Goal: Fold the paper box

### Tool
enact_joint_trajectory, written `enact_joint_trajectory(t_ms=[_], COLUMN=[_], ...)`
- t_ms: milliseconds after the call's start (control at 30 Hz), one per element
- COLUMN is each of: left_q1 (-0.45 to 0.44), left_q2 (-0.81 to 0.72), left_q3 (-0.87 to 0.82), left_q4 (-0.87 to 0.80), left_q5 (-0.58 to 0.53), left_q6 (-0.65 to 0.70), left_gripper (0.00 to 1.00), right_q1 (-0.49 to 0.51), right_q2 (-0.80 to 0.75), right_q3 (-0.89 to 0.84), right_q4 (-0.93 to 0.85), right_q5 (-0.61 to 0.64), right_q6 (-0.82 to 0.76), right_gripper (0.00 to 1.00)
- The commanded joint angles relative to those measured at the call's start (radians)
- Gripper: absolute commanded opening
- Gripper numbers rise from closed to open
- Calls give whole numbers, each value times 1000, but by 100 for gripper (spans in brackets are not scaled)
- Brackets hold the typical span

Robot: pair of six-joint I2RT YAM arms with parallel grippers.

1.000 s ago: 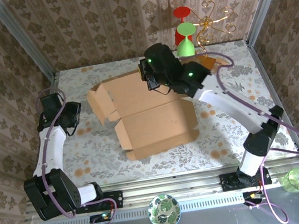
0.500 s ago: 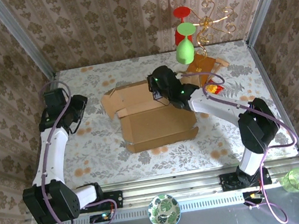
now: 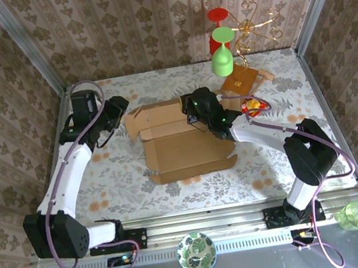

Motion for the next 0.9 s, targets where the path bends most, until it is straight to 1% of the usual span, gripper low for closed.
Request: enact_joint_trajectory(t_ms=[0,200,467,667,767,867], left_q1=[-20,-56,-85,-108,-124,-133], left_q2=[42,111,127,158,165,156], left_q3=[27,71,66,68,70,68], left_q4=[49,79,58,75,74,60], left_q5=[31,39,34,47,45,34], left_q6=[-15,-20,-21,-27,-38,-47], left_gripper=[47,48,50,49,48,44], right_q1=[-9,-14,-16,-16,-13,-14], right_q2=[-2,3,10,17,21,18], right_q3=[-6,2,9,12,8,0], right_q4=[31,19,13,19,28,34], right_q5=[-16,-25,-35,-36,-36,-34], right_q6=[30,33,39,41,44,48], right_gripper=[0,0,0,0,0,0])
